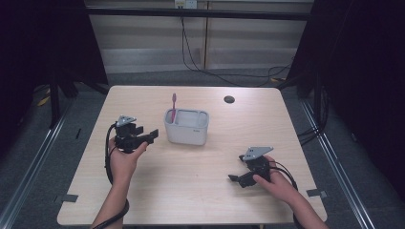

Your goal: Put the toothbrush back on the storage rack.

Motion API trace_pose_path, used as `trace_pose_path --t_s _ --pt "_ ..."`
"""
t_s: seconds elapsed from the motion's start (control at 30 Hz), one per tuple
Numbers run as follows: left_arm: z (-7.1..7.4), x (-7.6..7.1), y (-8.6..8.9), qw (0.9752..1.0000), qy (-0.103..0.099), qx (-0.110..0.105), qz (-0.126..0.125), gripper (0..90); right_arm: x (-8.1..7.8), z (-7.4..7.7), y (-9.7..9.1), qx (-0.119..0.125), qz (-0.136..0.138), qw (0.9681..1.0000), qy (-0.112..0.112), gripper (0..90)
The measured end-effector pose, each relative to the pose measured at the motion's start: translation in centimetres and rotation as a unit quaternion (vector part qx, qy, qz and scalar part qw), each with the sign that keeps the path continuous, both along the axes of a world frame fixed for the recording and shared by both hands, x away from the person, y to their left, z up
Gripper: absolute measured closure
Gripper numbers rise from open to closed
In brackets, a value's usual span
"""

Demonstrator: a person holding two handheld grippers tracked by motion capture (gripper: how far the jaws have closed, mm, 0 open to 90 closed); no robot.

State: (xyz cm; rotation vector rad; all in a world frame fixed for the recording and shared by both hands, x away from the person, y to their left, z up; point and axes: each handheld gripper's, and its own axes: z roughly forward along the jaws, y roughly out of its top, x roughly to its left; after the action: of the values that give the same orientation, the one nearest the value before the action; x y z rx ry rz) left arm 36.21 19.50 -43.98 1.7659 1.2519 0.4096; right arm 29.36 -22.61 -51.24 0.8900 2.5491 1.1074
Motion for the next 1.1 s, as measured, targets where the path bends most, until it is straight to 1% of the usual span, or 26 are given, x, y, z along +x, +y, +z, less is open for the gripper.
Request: trace_pose_path --t_s 0.33,0.5,0.57,0.67,0.7,0.73,0.83,0.97,1.07,1.1 --pt "-1.1 -0.8 0.7 1.0000 0.006 0.007 -0.002 33.7 0.0 0.0 0.0 0.000 0.000 1.0000 0.000 10.2" --pt "-1.8 -1.2 0.9 0.9998 0.009 0.015 -0.007 33.1 0.0 0.0 0.0 0.000 0.000 1.0000 0.000 10.2" --pt "-2.0 -1.3 1.0 0.9998 0.010 0.015 -0.008 33.0 0.0 0.0 0.0 0.000 0.000 1.0000 0.000 10.2" --pt "-2.3 -1.4 1.2 0.9997 0.012 0.020 -0.009 32.8 0.0 0.0 0.0 0.000 0.000 1.0000 -0.001 10.2" --pt "-2.6 -1.6 1.3 0.9995 0.015 0.024 -0.011 32.7 0.0 0.0 0.0 0.000 0.000 1.0000 0.000 10.2" --pt "-2.6 -1.6 1.3 0.9995 0.015 0.024 -0.011 32.6 0.0 0.0 0.0 0.000 0.000 1.0000 0.000 10.2" --pt "-3.1 -1.8 1.4 0.9992 0.018 0.033 -0.014 32.4 0.0 0.0 0.0 0.000 0.000 1.0000 0.000 10.2" --pt "-3.8 -2.2 1.8 0.9990 0.021 0.037 -0.014 31.9 0.0 0.0 0.0 0.000 0.000 1.0000 0.000 10.2" --pt "-4.0 -2.3 1.9 0.9990 0.022 0.037 -0.014 31.7 0.0 0.0 0.0 0.000 0.000 1.0000 0.000 10.2" --pt "-4.1 -2.4 2.1 0.9987 0.024 0.042 -0.018 31.6 0.0 0.0 0.0 0.000 0.000 1.0000 0.000 10.2"
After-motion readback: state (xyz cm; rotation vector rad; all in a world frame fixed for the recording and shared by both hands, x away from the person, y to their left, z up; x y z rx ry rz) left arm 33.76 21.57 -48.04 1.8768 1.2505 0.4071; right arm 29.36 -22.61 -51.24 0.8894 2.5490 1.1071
